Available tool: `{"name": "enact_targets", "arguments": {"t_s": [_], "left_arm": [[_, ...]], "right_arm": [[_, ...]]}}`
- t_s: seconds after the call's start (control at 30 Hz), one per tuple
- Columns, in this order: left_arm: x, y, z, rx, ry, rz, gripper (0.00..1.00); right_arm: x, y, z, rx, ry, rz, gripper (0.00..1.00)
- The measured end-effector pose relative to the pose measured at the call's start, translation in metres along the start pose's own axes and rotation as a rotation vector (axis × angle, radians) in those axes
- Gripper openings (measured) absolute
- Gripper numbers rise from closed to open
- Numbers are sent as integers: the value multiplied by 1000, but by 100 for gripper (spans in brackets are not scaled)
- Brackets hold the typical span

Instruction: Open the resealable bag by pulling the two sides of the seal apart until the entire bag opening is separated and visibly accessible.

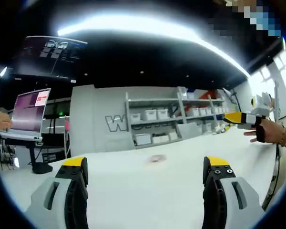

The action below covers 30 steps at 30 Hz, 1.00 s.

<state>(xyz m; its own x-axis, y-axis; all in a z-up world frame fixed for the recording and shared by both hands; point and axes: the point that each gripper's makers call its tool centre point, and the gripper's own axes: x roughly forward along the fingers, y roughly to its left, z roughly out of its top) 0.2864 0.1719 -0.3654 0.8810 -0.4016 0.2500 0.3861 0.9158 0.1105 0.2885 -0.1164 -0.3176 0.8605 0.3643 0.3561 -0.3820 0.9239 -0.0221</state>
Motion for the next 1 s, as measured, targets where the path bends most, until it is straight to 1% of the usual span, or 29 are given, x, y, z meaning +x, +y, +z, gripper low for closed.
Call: {"name": "enact_targets", "arguments": {"t_s": [0.1, 0.17, 0.27, 0.37, 0.53, 0.63, 0.8, 0.9, 1.0], "left_arm": [[1, -3, -3, 5, 18, -18, 99], [1, -5, -5, 13, 22, -25, 99], [1, -4, -3, 16, 14, -19, 99], [1, -3, -2, 8, 5, -14, 99], [1, -5, -3, 17, 8, -26, 97], [0, -2, 0, 20, -8, -12, 98], [0, -1, -1, -4, -4, -11, 97], [-1, -1, 0, 3, -13, -6, 97], [-1, 0, 1, -2, -19, -1, 97]], "right_arm": [[-2, 1, 3, -27, -13, -2, 100], [-2, -1, 4, -24, -18, -8, 100], [-2, -3, 5, -26, -23, -14, 100], [-1, -1, 2, -30, -11, -7, 100], [-1, 1, 4, -35, -16, -1, 100], [-2, 1, 5, -40, -22, -4, 100], [-4, -1, 7, -28, -31, -8, 100], [-2, 3, 7, -26, -31, 7, 100], [-2, 5, 4, -31, -17, 15, 100]]}}
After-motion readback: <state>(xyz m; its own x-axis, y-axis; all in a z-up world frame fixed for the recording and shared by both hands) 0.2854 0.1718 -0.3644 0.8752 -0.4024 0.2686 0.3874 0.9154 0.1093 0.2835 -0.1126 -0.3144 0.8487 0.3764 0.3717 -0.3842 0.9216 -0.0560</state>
